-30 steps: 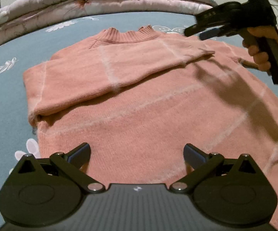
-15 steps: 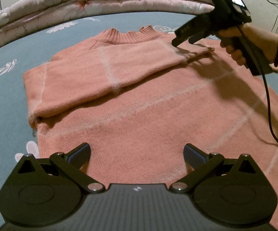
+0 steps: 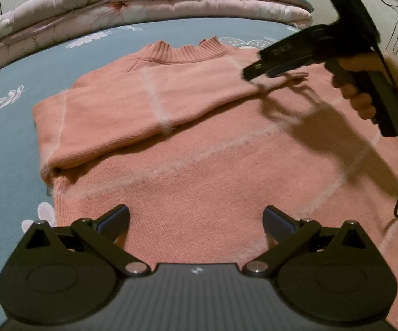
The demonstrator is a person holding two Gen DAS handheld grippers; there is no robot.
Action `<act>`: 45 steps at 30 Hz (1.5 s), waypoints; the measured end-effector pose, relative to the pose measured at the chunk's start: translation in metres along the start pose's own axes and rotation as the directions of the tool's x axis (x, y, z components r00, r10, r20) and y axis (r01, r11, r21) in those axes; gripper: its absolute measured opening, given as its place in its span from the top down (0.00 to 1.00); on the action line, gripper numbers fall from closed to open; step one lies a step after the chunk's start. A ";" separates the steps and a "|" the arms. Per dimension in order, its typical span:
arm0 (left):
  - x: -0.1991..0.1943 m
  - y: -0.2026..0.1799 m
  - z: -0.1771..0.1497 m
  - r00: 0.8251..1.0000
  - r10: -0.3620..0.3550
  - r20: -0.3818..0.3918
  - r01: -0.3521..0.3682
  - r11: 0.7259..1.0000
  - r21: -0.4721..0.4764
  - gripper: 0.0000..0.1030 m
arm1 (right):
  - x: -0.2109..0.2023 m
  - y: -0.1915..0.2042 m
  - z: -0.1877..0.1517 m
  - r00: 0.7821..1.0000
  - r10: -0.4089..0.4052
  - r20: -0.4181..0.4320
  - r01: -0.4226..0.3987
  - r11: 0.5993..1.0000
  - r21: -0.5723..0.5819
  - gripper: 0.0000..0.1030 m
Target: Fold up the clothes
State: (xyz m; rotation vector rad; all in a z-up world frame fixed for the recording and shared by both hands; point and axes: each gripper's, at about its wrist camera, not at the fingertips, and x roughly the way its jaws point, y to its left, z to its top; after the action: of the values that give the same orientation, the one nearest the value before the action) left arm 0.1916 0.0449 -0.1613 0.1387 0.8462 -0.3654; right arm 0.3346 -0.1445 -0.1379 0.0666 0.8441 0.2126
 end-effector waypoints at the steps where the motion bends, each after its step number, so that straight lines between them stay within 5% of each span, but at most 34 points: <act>1: -0.001 0.000 0.001 1.000 -0.001 -0.001 0.001 1.000 -0.002 0.01 | -0.005 -0.006 -0.001 1.000 -0.011 0.006 0.011 0.999 0.036 0.43; 4: -0.007 0.000 0.003 1.000 -0.016 0.014 0.017 1.000 -0.006 0.01 | -0.026 -0.011 -0.007 1.000 0.004 0.020 -0.006 0.994 0.112 0.41; 7: -0.013 -0.001 0.005 0.998 -0.039 0.054 0.040 0.999 -0.012 0.01 | -0.043 0.005 -0.021 0.998 0.058 0.018 -0.059 0.997 0.056 0.34; 10: -0.001 -0.002 0.002 0.998 -0.055 0.008 0.055 0.998 -0.028 0.01 | -0.055 0.008 -0.042 0.999 0.050 -0.016 -0.049 0.998 0.045 0.33; 16: 0.002 -0.013 0.008 0.997 0.018 -0.077 -0.018 1.000 0.003 0.01 | -0.100 -0.042 -0.093 0.990 -0.100 -0.101 0.118 0.973 0.197 0.33; 18: -0.007 -0.016 0.013 0.993 0.031 -0.116 -0.036 0.999 -0.041 0.01 | -0.130 -0.056 -0.107 0.991 -0.115 -0.072 0.130 0.959 0.254 0.33; 22: -0.025 -0.035 0.011 0.987 -0.020 -0.162 0.007 0.997 -0.080 0.01 | -0.188 -0.059 -0.123 0.998 -0.046 0.046 0.028 0.945 0.326 0.29; 30: -0.049 -0.097 0.000 0.979 0.011 -0.205 -0.004 0.999 0.035 0.01 | -0.259 -0.020 -0.125 0.974 -0.001 0.228 -0.046 0.978 0.202 0.22; 38: -0.017 -0.110 -0.023 0.946 0.015 -0.324 -0.024 0.999 -0.026 0.01 | -0.185 -0.039 -0.153 0.987 0.102 0.121 -0.134 0.947 0.290 0.22; 42: -0.015 -0.107 -0.024 0.950 0.017 -0.312 -0.042 0.996 -0.073 0.01 | -0.154 -0.057 -0.167 0.994 0.104 0.032 -0.109 0.936 0.336 0.22; 45: -0.013 -0.106 -0.022 0.949 0.026 -0.315 -0.059 0.994 -0.097 0.01 | -0.162 -0.070 -0.176 0.990 0.134 0.041 -0.140 0.930 0.339 0.22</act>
State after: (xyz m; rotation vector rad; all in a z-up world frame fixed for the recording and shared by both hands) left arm 0.1292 -0.0442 -0.1629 0.1186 1.1732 -0.2604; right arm 0.1103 -0.2515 -0.1458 0.4540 0.8523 0.1939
